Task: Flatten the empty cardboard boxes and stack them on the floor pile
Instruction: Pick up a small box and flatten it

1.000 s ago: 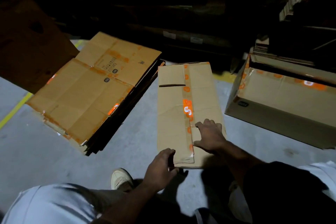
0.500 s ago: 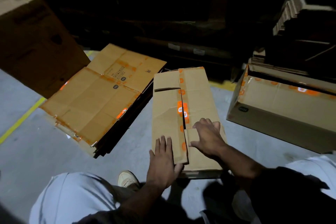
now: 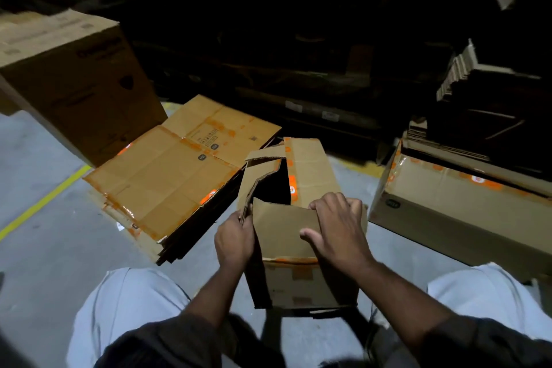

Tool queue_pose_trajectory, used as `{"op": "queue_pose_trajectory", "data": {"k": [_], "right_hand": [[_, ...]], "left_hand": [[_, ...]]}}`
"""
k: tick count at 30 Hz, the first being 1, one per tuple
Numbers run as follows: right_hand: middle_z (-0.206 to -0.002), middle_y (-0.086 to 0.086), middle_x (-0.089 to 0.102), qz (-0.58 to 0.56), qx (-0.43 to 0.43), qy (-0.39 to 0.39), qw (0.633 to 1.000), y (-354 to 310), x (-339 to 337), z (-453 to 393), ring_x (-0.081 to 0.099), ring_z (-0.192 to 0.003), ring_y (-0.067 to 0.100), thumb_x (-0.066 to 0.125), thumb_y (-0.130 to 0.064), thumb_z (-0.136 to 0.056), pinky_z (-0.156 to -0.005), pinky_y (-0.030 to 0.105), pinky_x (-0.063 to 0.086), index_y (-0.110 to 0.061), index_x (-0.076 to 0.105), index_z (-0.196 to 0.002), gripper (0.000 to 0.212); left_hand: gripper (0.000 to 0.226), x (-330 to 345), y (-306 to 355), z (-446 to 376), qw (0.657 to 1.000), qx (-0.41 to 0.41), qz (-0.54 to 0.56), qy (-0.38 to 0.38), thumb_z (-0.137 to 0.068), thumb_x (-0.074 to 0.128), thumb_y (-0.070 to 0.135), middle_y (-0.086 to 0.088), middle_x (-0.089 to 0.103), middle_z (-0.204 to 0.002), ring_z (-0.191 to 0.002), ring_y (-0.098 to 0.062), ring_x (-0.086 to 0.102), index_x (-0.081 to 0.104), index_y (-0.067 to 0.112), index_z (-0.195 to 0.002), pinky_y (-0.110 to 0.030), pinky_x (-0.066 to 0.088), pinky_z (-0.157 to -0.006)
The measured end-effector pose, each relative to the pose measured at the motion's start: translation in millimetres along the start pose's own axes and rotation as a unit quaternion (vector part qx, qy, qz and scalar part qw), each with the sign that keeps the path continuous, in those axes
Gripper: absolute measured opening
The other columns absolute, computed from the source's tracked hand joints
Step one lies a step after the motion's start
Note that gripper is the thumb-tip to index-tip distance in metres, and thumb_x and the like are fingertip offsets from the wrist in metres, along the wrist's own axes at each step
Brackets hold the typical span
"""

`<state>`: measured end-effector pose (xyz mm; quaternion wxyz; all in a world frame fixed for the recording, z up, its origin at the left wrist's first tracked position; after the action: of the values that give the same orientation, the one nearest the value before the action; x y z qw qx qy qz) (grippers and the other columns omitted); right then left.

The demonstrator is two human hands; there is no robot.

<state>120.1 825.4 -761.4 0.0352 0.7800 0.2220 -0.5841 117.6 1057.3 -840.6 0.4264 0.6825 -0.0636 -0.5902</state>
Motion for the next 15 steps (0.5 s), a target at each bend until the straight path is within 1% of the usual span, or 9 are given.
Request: {"op": "queue_pose_trajectory", "data": {"k": [3, 5, 7, 8, 10, 11, 13, 14, 15], "right_hand": [[-0.096, -0.004, 0.057, 0.036, -0.013, 0.011, 0.999, -16, -12, 15, 0.051, -0.088, 0.019, 0.072, -0.053, -0.081, -0.078, 0.038, 0.041, -0.023, 0.062, -0.102, 0.038], [-0.090, -0.002, 0.058, 0.053, -0.059, 0.024, 0.997, -29, -20, 26, 0.054, -0.081, 0.020, 0.075, -0.045, -0.083, -0.070, 0.036, 0.045, -0.021, 0.062, -0.095, 0.030], [-0.085, -0.003, 0.057, 0.051, -0.107, 0.013, 0.993, -39, -22, 41, 0.054, -0.077, 0.020, 0.081, -0.033, -0.077, -0.063, 0.033, 0.044, -0.022, 0.059, -0.089, 0.027], [-0.084, -0.003, 0.055, 0.046, -0.118, -0.003, 0.992, -42, -18, 50, 0.054, -0.076, 0.020, 0.084, -0.026, -0.072, -0.061, 0.032, 0.044, -0.024, 0.057, -0.087, 0.031], [-0.083, -0.006, 0.054, 0.035, -0.110, -0.054, 0.992, -40, -6, 64, 0.055, -0.076, 0.017, 0.085, -0.021, -0.063, -0.059, 0.030, 0.043, -0.027, 0.055, -0.087, 0.039], [-0.084, -0.007, 0.053, 0.020, -0.091, -0.087, 0.992, -38, -1, 67, 0.056, -0.078, 0.016, 0.084, -0.025, -0.065, -0.060, 0.030, 0.042, -0.029, 0.054, -0.088, 0.038], [-0.088, -0.008, 0.052, -0.024, -0.046, -0.159, 0.986, -29, 7, 69, 0.055, -0.085, 0.015, 0.072, -0.046, -0.081, -0.065, 0.031, 0.039, -0.029, 0.054, -0.090, 0.027], [-0.088, -0.008, 0.052, -0.077, -0.006, -0.211, 0.974, -23, 12, 70, 0.053, -0.086, 0.014, 0.060, -0.059, -0.088, -0.067, 0.032, 0.037, -0.028, 0.054, -0.088, 0.032], [-0.086, -0.005, 0.054, -0.138, 0.050, -0.258, 0.955, -15, 18, 73, 0.052, -0.083, 0.014, 0.047, -0.067, -0.092, -0.067, 0.034, 0.037, -0.024, 0.055, -0.084, 0.044]], "left_hand": [[0.051, -2, -5, -11, 0.999, -0.004, 0.031, -0.045, -0.101, 0.047, 0.052, -0.002, 0.053, -0.063, -0.062, -0.024, 0.053, 0.063, 0.008, -0.081, -0.031, 0.032, -0.052], [0.048, 0, -12, -19, 0.992, -0.024, 0.072, -0.098, -0.098, 0.054, 0.050, -0.004, 0.055, -0.062, -0.061, -0.023, 0.051, 0.058, 0.010, -0.074, -0.031, 0.034, -0.054], [0.049, 0, -15, -22, 0.979, -0.049, 0.118, -0.159, -0.089, 0.065, 0.055, -0.007, 0.062, -0.066, -0.063, -0.024, 0.056, 0.067, 0.008, -0.075, -0.034, 0.040, -0.059], [0.046, 2, -15, -20, 0.970, -0.059, 0.135, -0.193, -0.084, 0.071, 0.055, -0.006, 0.065, -0.069, -0.065, -0.023, 0.059, 0.072, 0.010, -0.078, -0.034, 0.043, -0.060], [0.029, 9, -12, -14, 0.957, -0.058, 0.140, -0.249, -0.084, 0.080, 0.040, -0.003, 0.070, -0.077, -0.075, -0.020, 0.067, 0.074, 0.012, -0.083, -0.033, 0.052, -0.067], [0.021, 12, -12, -11, 0.956, -0.049, 0.131, -0.260, -0.084, 0.082, 0.033, -0.003, 0.073, -0.081, -0.081, -0.021, 0.070, 0.073, 0.014, -0.083, -0.037, 0.057, -0.073], [0.015, 18, -15, -9, 0.961, -0.036, 0.100, -0.256, -0.082, 0.083, 0.026, -0.007, 0.076, -0.088, -0.090, -0.025, 0.072, 0.073, 0.015, -0.082, -0.048, 0.058, -0.087], [0.015, 19, -15, -8, 0.963, -0.034, 0.080, -0.256, -0.082, 0.083, 0.024, -0.010, 0.075, -0.092, -0.094, -0.027, 0.071, 0.072, 0.013, -0.082, -0.050, 0.056, -0.090], [0.016, 21, -15, -6, 0.964, -0.030, 0.061, -0.258, -0.082, 0.083, 0.022, -0.012, 0.074, -0.096, -0.098, -0.030, 0.069, 0.070, 0.013, -0.082, -0.050, 0.053, -0.091]]}}
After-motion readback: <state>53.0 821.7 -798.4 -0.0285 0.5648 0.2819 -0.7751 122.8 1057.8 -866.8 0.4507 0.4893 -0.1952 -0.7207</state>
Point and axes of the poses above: each hand's wrist, its own z-axis away from the middle knuckle, its own x-axis out of the palm, y = z × x, the point moved 8 cm from there along -z, towards the middle knuckle
